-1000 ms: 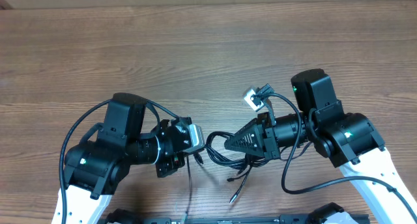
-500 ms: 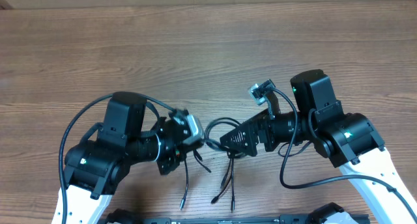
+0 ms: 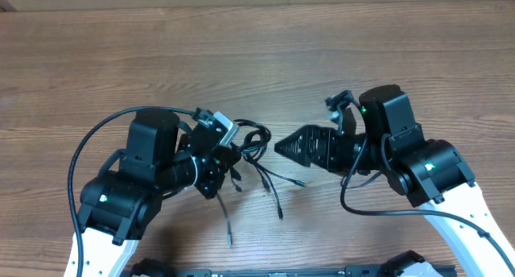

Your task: Untangle cables

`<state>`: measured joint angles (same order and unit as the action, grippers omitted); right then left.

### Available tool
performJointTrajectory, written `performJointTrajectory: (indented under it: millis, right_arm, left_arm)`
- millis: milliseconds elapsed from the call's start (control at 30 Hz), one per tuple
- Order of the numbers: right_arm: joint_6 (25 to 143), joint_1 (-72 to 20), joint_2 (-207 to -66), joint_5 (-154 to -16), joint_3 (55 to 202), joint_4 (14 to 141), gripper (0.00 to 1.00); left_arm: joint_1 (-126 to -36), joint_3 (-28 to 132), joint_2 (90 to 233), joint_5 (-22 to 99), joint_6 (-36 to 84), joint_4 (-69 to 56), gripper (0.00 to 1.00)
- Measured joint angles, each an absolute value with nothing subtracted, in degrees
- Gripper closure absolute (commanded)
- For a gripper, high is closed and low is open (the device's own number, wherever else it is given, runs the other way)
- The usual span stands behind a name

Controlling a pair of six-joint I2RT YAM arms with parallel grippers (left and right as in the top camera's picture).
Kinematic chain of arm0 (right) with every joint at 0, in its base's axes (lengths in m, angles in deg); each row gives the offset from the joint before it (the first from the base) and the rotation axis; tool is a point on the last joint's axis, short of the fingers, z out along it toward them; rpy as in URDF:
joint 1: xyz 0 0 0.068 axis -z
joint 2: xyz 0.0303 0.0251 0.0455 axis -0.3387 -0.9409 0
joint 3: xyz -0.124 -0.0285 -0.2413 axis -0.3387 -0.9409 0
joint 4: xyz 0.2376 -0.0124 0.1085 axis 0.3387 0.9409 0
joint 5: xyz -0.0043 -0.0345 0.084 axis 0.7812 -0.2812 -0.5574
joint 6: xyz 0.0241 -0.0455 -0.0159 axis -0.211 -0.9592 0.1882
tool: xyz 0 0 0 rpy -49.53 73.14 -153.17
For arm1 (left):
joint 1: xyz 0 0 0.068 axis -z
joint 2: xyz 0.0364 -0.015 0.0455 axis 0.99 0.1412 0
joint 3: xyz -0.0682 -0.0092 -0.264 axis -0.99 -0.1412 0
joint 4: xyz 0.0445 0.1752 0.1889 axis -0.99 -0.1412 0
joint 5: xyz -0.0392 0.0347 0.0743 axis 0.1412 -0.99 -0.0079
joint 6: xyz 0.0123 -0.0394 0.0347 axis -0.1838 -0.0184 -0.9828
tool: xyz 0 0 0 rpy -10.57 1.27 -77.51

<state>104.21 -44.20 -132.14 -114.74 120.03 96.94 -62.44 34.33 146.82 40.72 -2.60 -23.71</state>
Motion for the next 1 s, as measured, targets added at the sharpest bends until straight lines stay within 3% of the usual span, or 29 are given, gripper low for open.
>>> performJointTrajectory:
  millis: [167, 333, 400, 567, 633, 800, 1000]
  right_arm:
    - [118.2, -44.2, -132.1, -111.4, 120.0, 95.9, 0.02]
    - [136.3, -44.2, -132.2, -106.1, 120.0, 90.5, 0.11]
    - [141.0, -44.2, -132.2, -105.1, 120.0, 86.8, 0.18]
    - [150.7, -44.2, -132.2, -103.9, 120.0, 78.5, 0.48]
    - [153.8, -44.2, -132.3, -103.7, 120.0, 76.3, 0.56]
    - [160.5, -44.2, -133.1, -103.5, 120.0, 71.9, 0.58]
    - [165.3, -44.2, -133.2, -103.6, 120.0, 67.3, 0.72]
  left_arm:
    - [-62.5, 34.3, 146.8, 45.6, 0.4, -18.7, 0.96]
    - [-62.5, 34.3, 146.8, 48.4, 6.2, -12.8, 0.96]
    - [-62.5, 34.3, 146.8, 48.9, 8.9, -11.2, 0.96]
    - [-62.5, 34.3, 146.8, 49.5, 15.8, -6.5, 0.96]
    - [-62.5, 34.3, 146.8, 49.9, 18.2, -3.9, 0.96]
    - [-62.5, 34.3, 146.9, 52.3, 23.7, 3.4, 0.96]
    - [-62.5, 34.3, 147.0, 53.8, 28.3, 6.8, 0.96]
